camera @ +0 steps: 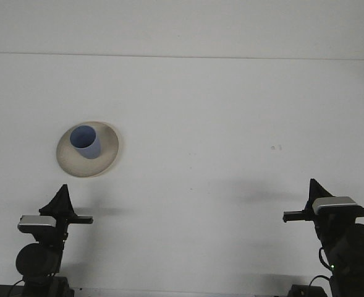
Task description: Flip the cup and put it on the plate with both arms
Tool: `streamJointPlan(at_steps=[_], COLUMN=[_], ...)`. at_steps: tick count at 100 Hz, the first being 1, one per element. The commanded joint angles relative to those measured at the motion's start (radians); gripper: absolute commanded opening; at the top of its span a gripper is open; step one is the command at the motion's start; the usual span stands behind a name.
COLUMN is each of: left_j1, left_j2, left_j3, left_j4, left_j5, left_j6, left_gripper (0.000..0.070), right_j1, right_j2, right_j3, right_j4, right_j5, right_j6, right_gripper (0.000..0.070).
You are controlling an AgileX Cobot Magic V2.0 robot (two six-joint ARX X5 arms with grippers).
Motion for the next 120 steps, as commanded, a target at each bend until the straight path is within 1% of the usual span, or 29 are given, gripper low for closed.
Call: streamJointPlan(at_steps=[1, 95, 110, 120], left_j1=[0.0, 0.0, 0.0, 0.0], left_j2=[-0.002, -0.002, -0.002, -0.002], left_j3=[-0.02, -0.02, -0.02, -0.02], left_j4=[0.01, 0.01, 0.01, 0.01], left_j5=[0.004, 0.004, 0.004, 0.004], left_j6=[-0.002, -0.002, -0.002, -0.002], left_gripper=[0.0012, 0.0012, 0.0012, 0.0012], right_j1=[0.001, 0.001, 0.009, 0.012], right_j2=[0.003, -0.005, -0.027, -0.067], right_j3=[0.006, 0.003, -0.026, -0.083], right_j4=[0.013, 0.016, 0.027, 0.116], right_j5=[0.0, 0.001, 0.001, 0.002], right_j6=[0.006, 0.006, 0.006, 0.006], right_gripper=[0.0, 0.0, 0.0, 0.0])
